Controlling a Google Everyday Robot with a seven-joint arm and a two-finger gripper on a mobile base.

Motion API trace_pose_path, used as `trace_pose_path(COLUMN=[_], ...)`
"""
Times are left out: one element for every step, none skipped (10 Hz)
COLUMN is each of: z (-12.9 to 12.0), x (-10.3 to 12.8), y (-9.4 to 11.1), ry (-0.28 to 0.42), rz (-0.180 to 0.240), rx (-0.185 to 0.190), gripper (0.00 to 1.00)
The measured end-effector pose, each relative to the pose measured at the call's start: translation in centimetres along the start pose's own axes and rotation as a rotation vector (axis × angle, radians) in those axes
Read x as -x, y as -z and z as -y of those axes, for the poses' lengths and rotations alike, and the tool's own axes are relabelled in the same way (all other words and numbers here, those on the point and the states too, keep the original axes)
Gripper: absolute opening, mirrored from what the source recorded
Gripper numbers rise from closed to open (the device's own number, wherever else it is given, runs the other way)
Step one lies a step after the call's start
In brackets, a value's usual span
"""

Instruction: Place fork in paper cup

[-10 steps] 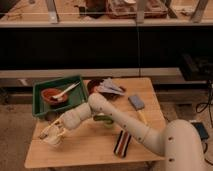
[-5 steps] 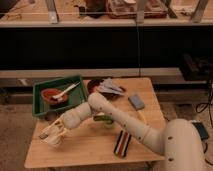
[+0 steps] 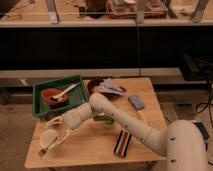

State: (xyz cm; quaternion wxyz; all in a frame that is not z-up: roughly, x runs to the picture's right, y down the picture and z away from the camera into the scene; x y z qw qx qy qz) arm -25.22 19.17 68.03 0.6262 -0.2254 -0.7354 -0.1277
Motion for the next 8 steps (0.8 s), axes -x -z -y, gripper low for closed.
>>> trace_pose_path(z=[0.0, 0.1, 0.1, 0.2, 0.2, 0.3, 0.4, 0.4], x=[0.0, -0.1, 0.0, 0.1, 0.5, 1.1, 1.3, 1.3], y=[0.0, -0.1, -0.1, -0.1, -0.1, -0.1, -0.2, -0.3], ry=[0.003, 0.006, 0.010, 0.012, 0.024, 0.032, 0.035, 0.035], rz=[0.000, -0.003, -0.008, -0.021, -0.043, -0.079, -0.092, -0.094], rx=[0.000, 0.000, 0.003, 0.011, 0.031, 0.063, 0.076, 0.080], gripper=[0.80, 0.80, 0.80, 0.80, 0.80, 0.80, 0.80, 0.80])
